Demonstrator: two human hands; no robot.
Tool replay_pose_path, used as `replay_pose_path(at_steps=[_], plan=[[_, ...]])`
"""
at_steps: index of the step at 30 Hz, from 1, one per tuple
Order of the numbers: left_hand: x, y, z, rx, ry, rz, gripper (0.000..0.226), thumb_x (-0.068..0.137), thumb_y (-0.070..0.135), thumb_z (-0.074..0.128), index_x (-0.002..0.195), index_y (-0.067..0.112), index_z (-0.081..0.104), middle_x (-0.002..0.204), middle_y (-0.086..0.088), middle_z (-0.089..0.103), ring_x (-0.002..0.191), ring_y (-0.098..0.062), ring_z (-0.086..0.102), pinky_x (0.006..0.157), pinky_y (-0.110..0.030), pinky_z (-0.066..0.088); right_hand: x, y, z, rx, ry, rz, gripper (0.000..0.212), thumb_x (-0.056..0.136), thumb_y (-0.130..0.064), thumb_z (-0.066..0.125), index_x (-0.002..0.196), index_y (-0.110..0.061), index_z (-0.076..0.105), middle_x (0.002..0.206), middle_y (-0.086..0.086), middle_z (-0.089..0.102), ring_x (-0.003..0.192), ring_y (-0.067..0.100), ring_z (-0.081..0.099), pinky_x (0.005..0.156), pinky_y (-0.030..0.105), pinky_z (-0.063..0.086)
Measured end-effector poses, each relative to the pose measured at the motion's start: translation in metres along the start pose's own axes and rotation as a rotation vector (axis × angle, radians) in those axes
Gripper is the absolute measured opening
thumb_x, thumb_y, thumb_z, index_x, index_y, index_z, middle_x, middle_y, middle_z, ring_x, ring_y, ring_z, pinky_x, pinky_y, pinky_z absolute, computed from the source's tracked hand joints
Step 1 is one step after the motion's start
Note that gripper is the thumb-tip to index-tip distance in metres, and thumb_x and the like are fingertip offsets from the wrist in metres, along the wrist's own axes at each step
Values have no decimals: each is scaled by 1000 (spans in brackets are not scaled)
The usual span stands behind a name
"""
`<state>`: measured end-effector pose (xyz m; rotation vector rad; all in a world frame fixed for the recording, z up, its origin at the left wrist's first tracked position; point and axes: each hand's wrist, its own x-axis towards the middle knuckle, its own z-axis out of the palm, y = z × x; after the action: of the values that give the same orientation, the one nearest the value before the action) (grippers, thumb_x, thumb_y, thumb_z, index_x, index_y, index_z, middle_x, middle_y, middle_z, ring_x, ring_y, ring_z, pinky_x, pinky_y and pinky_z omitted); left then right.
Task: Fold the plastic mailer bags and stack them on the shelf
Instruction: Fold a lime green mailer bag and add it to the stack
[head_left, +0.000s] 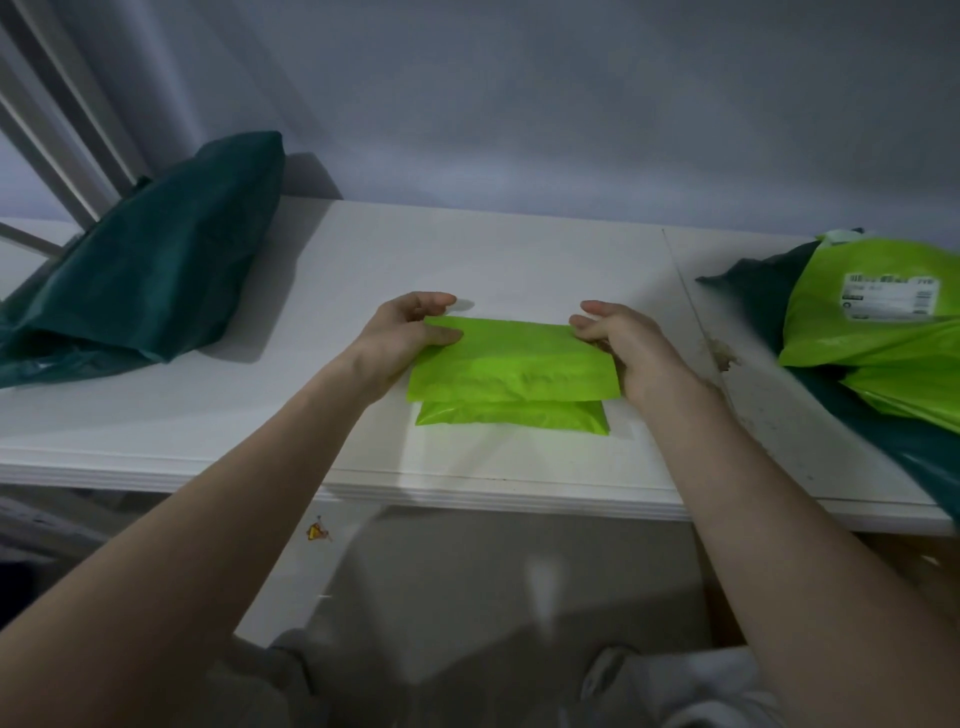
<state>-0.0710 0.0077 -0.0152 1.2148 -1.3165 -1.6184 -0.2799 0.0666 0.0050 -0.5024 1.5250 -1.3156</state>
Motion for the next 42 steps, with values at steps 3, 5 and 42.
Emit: replay_pose_path(at_steps=[3,5,42], plan=[[-2,1,4,24,-12,8,40,80,-10,62,116,9,58,113,-8,53,87,-15,57,79,-18,51,2,2,-2,-59,47,-60,45,82,19,43,121,-1,55,128,20,56,116,28,56,71,21,49],[-4,1,6,91,-7,13,38,81,-7,63,113,12,58,111,-8,55,80,-12,57,69,-12,51,3,3,-2,-107,71,-102,43,80,19,46,116,-1,59,121,19,60,106,26,59,75,24,48],[-12,-7,8,614,20,161,39,95,24,52,133,16,52,138,-2,43,128,-16,41,107,-23,31,-15,20,-25,-911,70,-466,17,81,-14,69,98,-12,70,79,6,55,76,18,53,63,24,35]])
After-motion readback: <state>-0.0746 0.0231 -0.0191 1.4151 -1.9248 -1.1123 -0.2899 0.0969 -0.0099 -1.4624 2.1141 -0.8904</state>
